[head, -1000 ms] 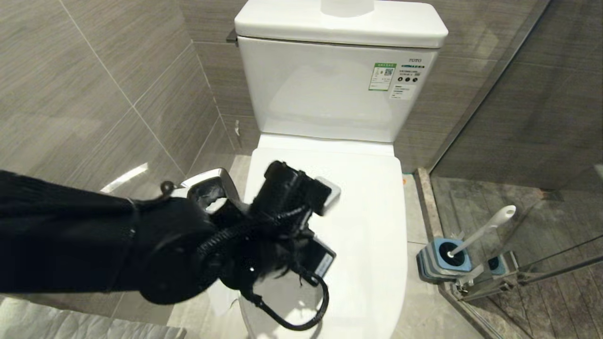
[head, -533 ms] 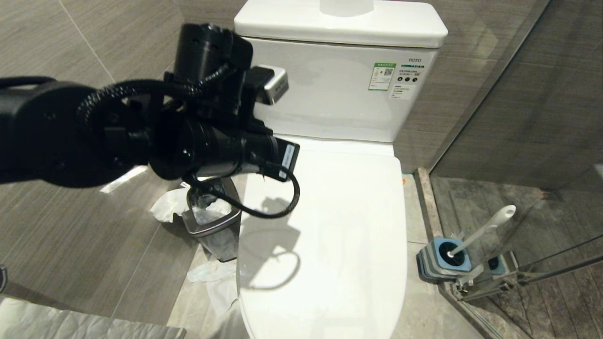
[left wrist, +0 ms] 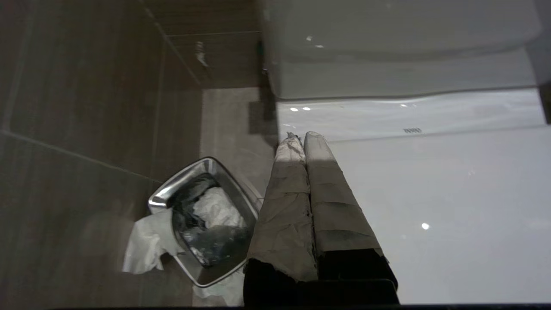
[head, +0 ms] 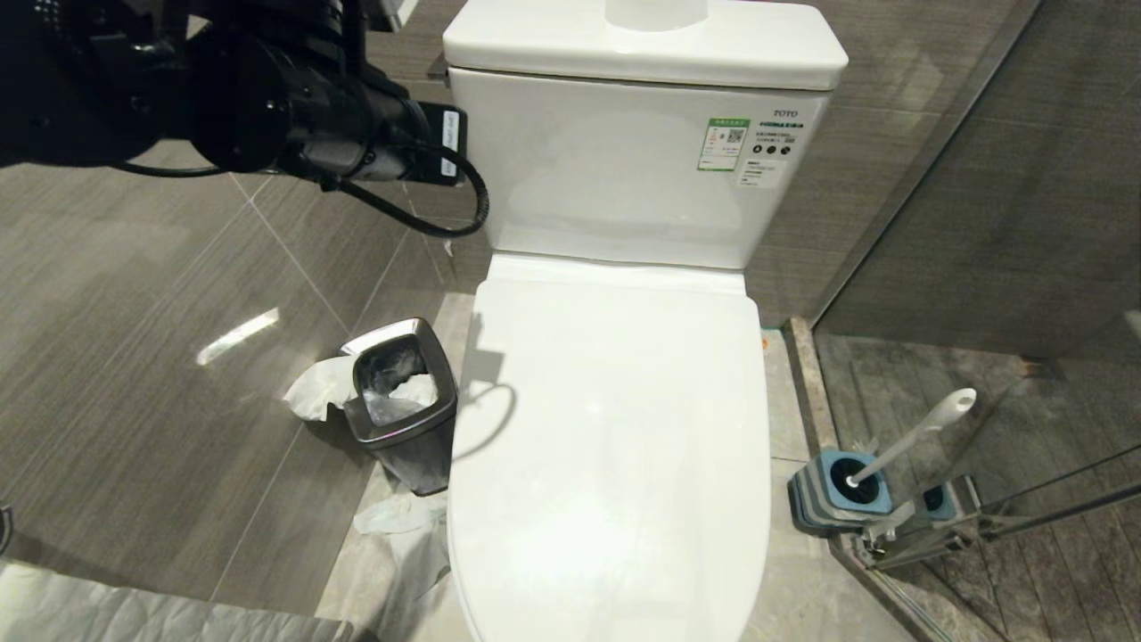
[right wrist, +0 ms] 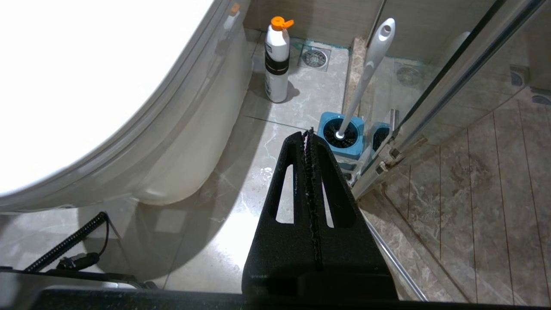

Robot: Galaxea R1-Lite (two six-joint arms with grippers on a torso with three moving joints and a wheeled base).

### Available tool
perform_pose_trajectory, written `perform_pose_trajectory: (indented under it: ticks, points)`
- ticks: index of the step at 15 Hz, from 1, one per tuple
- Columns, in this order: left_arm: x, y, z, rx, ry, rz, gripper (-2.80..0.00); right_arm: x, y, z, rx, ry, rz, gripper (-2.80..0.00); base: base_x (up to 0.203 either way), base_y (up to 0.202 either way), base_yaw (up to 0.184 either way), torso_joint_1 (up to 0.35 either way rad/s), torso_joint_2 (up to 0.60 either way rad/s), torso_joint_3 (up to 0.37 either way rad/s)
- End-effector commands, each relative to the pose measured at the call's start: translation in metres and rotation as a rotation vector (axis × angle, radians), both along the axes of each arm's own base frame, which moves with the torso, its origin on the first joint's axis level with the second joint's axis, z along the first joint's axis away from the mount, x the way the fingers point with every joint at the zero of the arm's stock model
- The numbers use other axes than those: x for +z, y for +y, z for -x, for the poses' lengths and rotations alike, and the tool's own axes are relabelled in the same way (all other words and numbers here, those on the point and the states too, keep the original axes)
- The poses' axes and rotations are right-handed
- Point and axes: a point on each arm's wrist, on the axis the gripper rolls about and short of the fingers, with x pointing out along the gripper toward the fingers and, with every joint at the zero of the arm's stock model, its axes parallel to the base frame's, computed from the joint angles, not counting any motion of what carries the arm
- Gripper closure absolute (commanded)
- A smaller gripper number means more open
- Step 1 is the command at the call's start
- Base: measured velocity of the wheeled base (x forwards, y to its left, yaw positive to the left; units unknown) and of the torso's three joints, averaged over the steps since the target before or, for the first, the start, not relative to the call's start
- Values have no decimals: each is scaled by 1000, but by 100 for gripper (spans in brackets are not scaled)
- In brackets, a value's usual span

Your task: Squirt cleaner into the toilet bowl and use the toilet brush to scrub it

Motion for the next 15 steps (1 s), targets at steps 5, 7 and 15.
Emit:
perform_pose_trajectory:
  ticks: [5, 7, 15]
  points:
    - [46, 66, 49, 152, -128, 34, 0, 0, 0, 0, 1, -1, 1, 0, 0, 0, 0, 0, 0, 0]
    - [54, 86, 74, 174, -154, -6, 0, 0, 0, 0, 1, -1, 1, 0, 0, 0, 0, 0, 0, 0]
    - [49, 153, 197, 31, -255, -50, 0, 0, 0, 0, 1, -1, 1, 0, 0, 0, 0, 0, 0, 0]
